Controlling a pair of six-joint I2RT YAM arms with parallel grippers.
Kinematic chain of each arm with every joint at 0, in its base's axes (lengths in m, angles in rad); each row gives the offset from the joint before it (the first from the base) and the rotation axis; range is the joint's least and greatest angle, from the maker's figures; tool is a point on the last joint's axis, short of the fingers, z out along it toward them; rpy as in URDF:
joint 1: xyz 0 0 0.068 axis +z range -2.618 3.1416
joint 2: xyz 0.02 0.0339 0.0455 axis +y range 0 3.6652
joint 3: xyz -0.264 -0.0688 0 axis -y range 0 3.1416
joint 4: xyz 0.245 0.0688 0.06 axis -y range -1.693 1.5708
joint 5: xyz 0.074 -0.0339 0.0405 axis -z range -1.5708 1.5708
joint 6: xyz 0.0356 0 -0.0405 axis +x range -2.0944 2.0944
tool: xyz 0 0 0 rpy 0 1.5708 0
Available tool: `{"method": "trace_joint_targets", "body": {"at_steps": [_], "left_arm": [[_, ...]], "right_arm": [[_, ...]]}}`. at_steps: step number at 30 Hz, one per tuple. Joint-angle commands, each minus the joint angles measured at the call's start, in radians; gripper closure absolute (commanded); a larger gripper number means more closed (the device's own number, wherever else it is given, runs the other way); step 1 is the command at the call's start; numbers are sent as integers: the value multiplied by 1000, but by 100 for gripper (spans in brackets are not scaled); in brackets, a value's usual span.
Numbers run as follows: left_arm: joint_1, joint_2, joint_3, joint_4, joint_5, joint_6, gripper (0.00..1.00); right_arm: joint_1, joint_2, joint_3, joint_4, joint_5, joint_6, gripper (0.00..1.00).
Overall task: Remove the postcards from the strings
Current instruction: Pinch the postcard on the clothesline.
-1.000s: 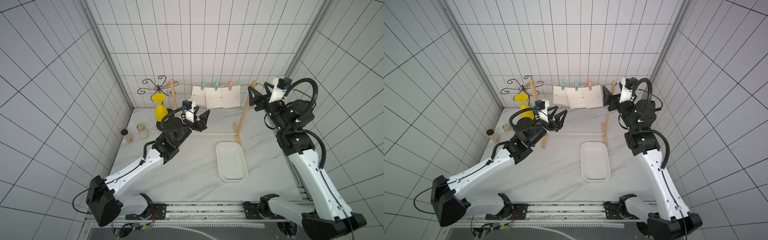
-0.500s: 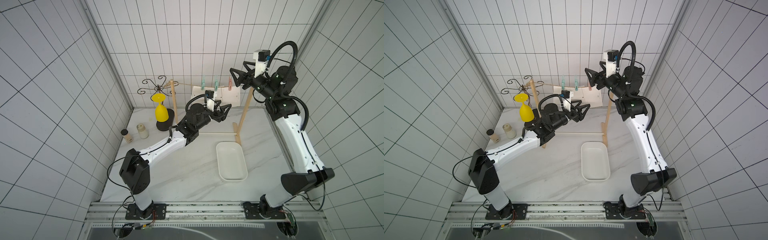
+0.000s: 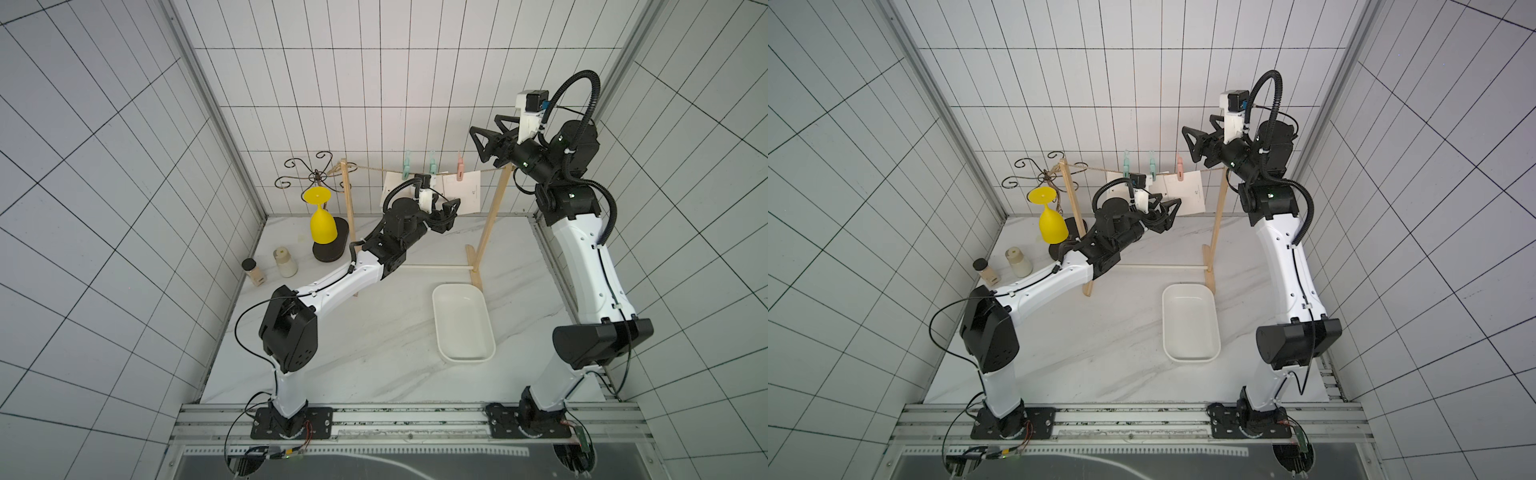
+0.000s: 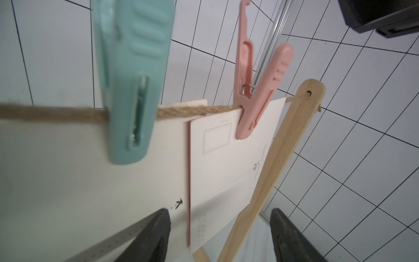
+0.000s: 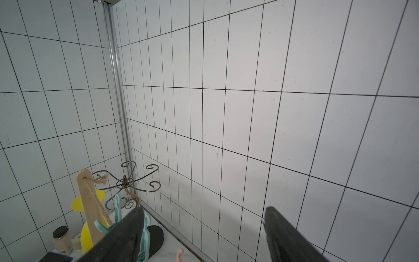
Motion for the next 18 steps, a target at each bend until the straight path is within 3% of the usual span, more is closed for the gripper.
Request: {"method": "trace_joint_targets", "body": {"at_steps": [1, 8, 18], "left_arm": [[14, 46, 46, -14, -7, -17, 30], [21, 99, 109, -16, 30, -15, 29], [17, 112, 86, 75, 145, -20, 28]], "right_arm": [[-9, 9, 62, 17, -24, 2, 16], [-22, 14, 59, 21, -31, -1, 16], [-30, -6, 32, 34, -40, 2, 16]]}}
